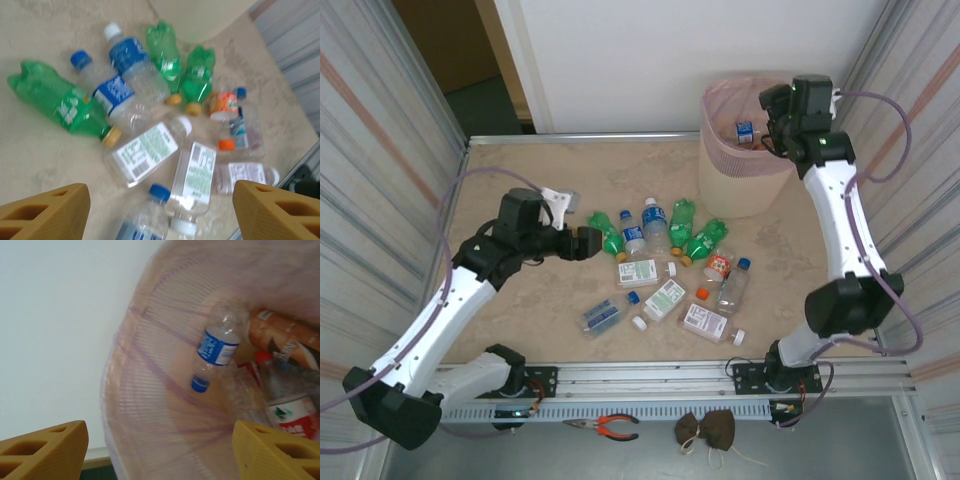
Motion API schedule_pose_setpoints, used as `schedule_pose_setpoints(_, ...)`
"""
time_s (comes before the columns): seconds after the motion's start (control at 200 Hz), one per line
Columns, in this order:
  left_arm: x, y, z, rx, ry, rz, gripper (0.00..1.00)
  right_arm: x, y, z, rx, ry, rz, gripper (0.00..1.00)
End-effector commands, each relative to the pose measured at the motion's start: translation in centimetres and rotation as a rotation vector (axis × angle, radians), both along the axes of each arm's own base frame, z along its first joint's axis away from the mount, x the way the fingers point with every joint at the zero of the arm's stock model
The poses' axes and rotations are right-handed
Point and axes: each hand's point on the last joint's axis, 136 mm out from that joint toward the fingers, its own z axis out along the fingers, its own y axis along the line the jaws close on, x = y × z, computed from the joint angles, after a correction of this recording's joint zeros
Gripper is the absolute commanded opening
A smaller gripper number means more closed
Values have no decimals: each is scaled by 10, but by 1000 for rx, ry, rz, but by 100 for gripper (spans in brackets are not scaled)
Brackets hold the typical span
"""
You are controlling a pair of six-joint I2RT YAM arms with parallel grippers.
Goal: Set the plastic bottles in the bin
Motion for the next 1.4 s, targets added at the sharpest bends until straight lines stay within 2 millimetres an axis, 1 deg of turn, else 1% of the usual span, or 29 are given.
schedule_pose_setpoints(0.0, -23, 15, -45, 156, 108, 10, 77, -24, -12, 3, -32, -34, 11, 74)
schedule_pose_setpoints(0.02, -27, 16, -51, 167, 126, 9, 77, -29, -14, 2, -32, -35, 7, 74)
schedule_pose_setpoints(0.065, -35, 16, -63, 188, 159, 5, 78, -37, -18, -7, -30, -19, 1, 74)
schedule_pose_setpoints(0.085, -39, 16, -69, 197, 172, 4, 78, -42, -20, -5, -30, -26, -2, 75)
schedule_pose_setpoints(0.145, -51, 14, -84, 226, 215, -3, 79, -54, -23, -13, -30, -15, -5, 76)
schedule_pose_setpoints(0.296, -79, 18, -123, 379, 281, -24, 84, -78, -31, -30, -24, 11, -12, 76)
schedule_pose_setpoints(0.366, -86, 14, -134, 444, 259, -41, 88, -86, -32, -35, -25, 23, -6, 76)
schedule_pose_setpoints(0.406, -89, 13, -141, 472, 269, -46, 93, -90, -33, -39, -27, 32, -6, 75)
schedule_pose_setpoints(0.496, -94, 13, -156, 522, 309, -54, 98, -98, -33, -46, -22, 44, -3, 75)
schedule_pose_setpoints(0.646, -95, 7, -169, 589, 288, -88, 99, -106, -32, -54, -23, 54, 3, 75)
schedule_pose_setpoints(0.741, -97, 0, -179, 580, 301, -114, 99, -110, -33, -56, -25, 61, 5, 75)
schedule_pose_setpoints(0.857, -100, -3, -191, 575, 329, -121, 98, -115, -33, -59, -25, 67, 6, 75)
schedule_pose_setpoints(1.022, -105, -3, -201, 564, 352, -108, 89, -122, -34, -63, -28, 77, 8, 75)
schedule_pose_setpoints(1.243, -117, -2, -206, 543, 382, -122, 78, -130, -35, -69, -29, 89, 5, 75)
schedule_pose_setpoints(1.398, -126, 0, -212, 535, 407, -125, 72, -133, -31, -76, -16, 101, 21, 75)
